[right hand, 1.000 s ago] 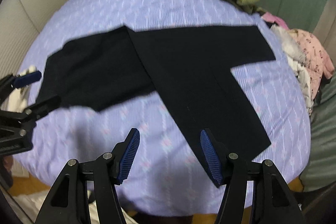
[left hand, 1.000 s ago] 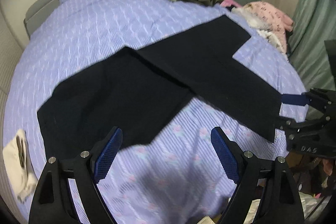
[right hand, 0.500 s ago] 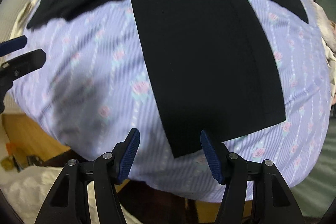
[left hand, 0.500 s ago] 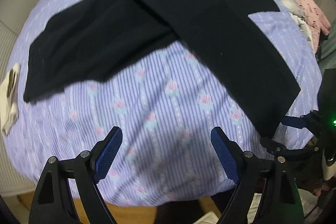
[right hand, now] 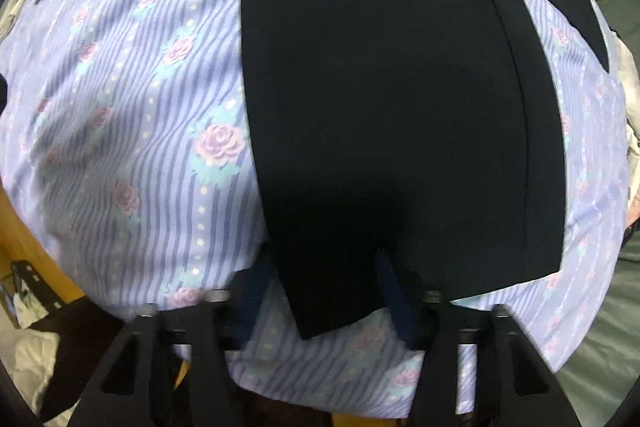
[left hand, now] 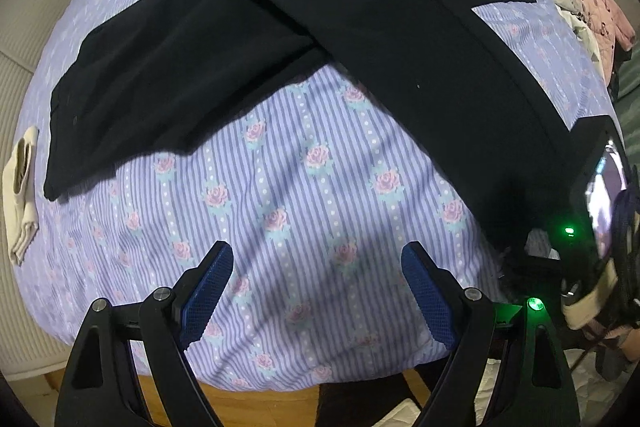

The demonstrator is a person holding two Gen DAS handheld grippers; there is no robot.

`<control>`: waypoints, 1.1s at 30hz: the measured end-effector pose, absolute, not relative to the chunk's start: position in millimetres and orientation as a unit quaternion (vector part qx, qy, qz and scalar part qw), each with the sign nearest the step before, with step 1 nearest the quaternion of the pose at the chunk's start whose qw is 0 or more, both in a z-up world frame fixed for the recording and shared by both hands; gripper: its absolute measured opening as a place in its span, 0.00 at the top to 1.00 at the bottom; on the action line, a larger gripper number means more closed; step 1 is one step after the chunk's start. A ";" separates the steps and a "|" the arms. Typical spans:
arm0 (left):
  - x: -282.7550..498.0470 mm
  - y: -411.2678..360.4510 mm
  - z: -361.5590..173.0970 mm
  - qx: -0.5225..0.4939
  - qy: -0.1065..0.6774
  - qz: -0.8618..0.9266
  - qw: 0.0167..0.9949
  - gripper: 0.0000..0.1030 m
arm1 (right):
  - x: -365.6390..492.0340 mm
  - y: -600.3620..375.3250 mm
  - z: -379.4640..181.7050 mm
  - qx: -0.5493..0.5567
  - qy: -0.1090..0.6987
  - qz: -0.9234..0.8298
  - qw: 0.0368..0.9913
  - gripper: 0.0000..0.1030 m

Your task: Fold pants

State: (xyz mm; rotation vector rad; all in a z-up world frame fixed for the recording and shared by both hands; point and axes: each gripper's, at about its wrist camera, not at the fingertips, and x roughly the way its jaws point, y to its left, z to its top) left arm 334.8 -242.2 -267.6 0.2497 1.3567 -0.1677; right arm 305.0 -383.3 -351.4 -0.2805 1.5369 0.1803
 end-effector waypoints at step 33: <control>431.7 -312.5 -209.0 0.135 0.550 -0.175 0.805 0.16 | 406.7 -525.0 -219.8 0.002 0.584 0.068 0.809 0.43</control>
